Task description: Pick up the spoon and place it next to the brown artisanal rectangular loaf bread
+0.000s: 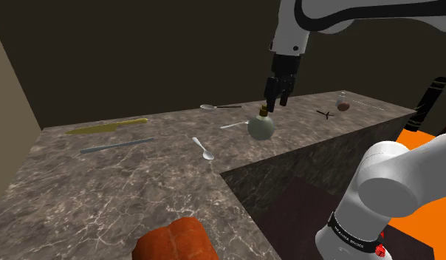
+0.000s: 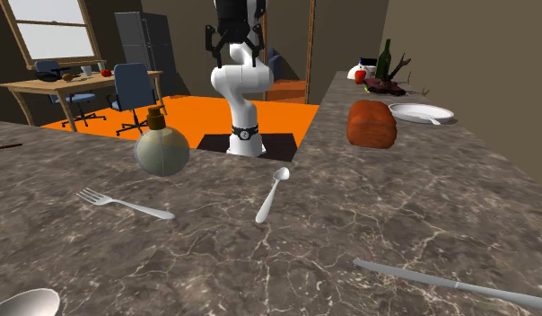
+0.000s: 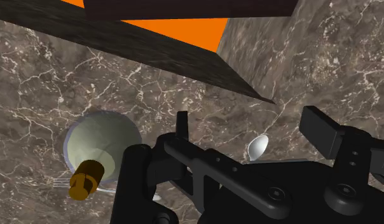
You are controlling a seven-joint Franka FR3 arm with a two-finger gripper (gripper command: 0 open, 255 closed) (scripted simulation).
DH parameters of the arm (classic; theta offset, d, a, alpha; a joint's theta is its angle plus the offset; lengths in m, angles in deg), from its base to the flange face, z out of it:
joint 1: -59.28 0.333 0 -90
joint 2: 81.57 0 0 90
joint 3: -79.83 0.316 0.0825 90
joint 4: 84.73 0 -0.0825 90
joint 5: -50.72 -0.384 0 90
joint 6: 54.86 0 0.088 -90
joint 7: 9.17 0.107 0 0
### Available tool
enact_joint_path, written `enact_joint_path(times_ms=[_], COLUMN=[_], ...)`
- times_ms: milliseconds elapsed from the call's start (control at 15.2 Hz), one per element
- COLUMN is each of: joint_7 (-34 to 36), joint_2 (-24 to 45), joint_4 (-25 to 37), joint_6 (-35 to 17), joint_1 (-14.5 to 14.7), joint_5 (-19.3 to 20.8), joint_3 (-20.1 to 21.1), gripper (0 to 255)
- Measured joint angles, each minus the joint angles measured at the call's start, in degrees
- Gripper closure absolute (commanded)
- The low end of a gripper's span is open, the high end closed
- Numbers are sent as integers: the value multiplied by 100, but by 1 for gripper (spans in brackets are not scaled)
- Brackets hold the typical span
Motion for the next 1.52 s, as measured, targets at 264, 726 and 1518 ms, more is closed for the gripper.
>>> enact_joint_path(times_ms=[264, 726, 1518], joint_7=[196, 728, 1486], joint_2=[420, 1832, 4496], joint_4=[85, 415, 1886], joint_6=[-297, -1281, -2353], joint_1=[5, 7, 35], joint_5=[-123, -448, -873], joint_3=[80, 250, 372], gripper=[0, 0, 0])
